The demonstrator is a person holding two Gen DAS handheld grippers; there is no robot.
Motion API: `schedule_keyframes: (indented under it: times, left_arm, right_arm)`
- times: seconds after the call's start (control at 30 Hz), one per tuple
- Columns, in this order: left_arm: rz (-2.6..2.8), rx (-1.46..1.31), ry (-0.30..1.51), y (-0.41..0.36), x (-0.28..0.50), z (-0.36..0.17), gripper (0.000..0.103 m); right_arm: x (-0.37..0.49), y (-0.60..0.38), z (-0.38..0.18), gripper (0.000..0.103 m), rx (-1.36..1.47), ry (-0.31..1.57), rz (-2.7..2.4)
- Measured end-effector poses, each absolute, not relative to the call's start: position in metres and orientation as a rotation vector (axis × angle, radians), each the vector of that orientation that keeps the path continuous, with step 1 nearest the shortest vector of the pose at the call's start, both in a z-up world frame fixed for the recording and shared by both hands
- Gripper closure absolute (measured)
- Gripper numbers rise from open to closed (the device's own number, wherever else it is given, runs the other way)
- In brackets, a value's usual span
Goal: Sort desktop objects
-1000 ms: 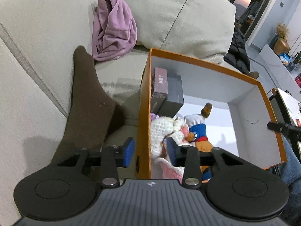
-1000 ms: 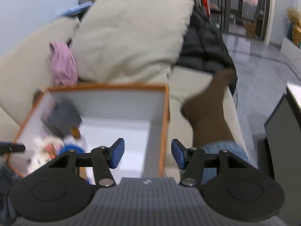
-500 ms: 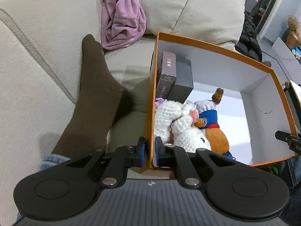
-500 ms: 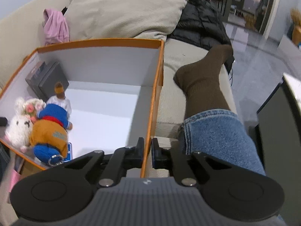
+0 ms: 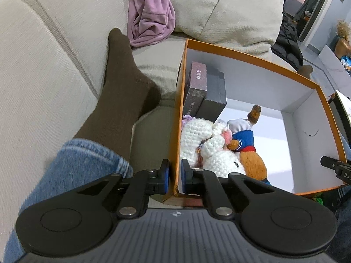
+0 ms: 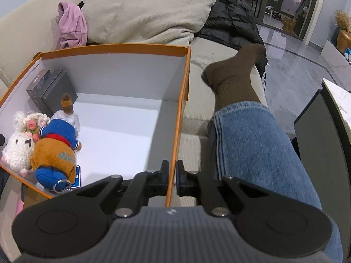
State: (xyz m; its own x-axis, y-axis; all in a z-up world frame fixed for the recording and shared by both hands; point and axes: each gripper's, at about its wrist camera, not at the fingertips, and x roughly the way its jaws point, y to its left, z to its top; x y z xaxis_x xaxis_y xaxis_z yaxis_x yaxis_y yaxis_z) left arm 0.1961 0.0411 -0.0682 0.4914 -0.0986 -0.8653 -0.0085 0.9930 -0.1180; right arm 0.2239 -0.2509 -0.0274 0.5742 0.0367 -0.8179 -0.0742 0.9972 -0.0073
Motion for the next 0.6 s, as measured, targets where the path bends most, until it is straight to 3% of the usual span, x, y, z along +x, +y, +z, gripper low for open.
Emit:
schedule_keyframes:
  times: [0.6]
  left_arm:
    - [-0.062,-0.118,1.061,0.044,0.155,-0.066,0.091]
  right_arm:
    - [0.182,-0.256,-0.028,0.097,-0.032,0.972,0.076]
